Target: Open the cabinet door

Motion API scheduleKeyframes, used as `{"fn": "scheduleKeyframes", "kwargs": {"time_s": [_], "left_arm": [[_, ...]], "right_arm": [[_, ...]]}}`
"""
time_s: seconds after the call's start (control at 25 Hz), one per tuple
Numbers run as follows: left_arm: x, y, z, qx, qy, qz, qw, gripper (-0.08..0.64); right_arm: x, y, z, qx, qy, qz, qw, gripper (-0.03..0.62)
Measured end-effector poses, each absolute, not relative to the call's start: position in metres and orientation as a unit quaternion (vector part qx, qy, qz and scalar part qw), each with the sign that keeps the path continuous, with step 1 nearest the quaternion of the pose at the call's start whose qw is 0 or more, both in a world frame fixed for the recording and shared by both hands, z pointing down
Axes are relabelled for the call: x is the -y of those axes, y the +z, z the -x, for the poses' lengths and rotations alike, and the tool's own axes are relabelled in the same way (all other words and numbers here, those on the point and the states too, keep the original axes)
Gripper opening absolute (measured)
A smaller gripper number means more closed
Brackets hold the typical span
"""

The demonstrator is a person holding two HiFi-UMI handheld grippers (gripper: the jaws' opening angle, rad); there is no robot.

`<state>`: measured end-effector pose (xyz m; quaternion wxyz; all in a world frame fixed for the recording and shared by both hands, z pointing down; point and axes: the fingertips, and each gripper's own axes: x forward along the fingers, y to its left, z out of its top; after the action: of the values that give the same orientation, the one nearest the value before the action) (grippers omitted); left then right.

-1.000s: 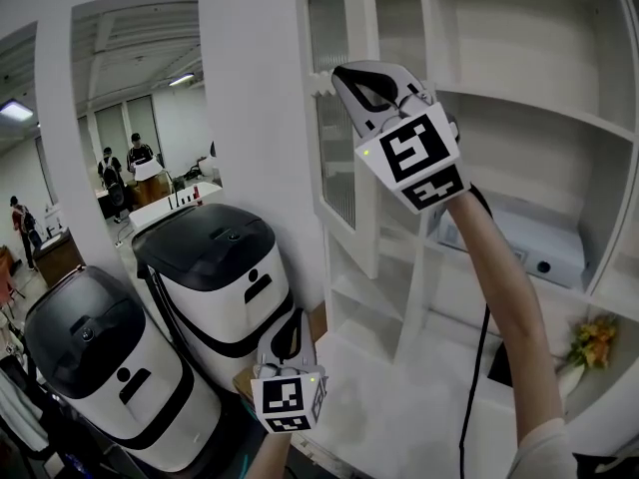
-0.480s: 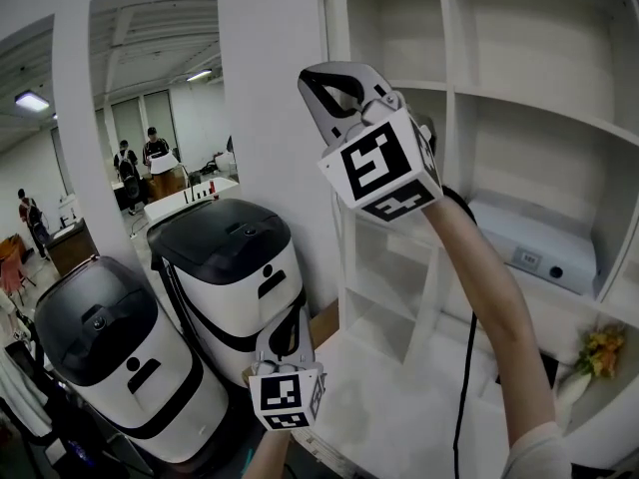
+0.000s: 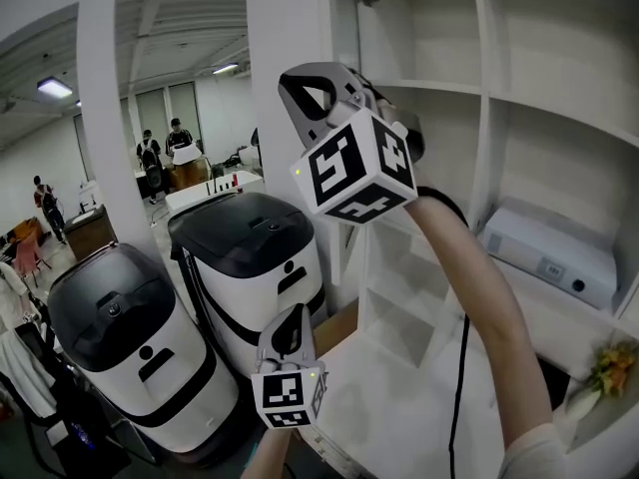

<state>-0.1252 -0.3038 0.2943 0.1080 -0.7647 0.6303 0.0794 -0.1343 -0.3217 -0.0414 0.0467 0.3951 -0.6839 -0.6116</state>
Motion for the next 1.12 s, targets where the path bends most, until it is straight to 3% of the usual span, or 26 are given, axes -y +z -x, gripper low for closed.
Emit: {"fn": "scheduleKeyframes", "kwargs": {"time_s": [0.48, 0.76, 1.12], "left_arm": [[0.312, 0.303, 0.188, -0.672, 0.069, 0.73, 0.103, 0.006], [0.319, 0.32, 0.24, -0.704, 0.063, 0.702, 0.094, 0.006], [0.321, 0.321, 0.279, -0.725, 0.076, 0.679, 0.091, 0.006]], "right_arm": [[0.352, -0.031, 0.212, 0.65, -0.649, -0.386, 0.084, 0.0], [0.417, -0.021, 0.261, 0.613, -0.66, -0.404, 0.162, 0.0], [0.431, -0.03, 0.275, 0.615, -0.653, -0.417, 0.147, 0.0]]}}
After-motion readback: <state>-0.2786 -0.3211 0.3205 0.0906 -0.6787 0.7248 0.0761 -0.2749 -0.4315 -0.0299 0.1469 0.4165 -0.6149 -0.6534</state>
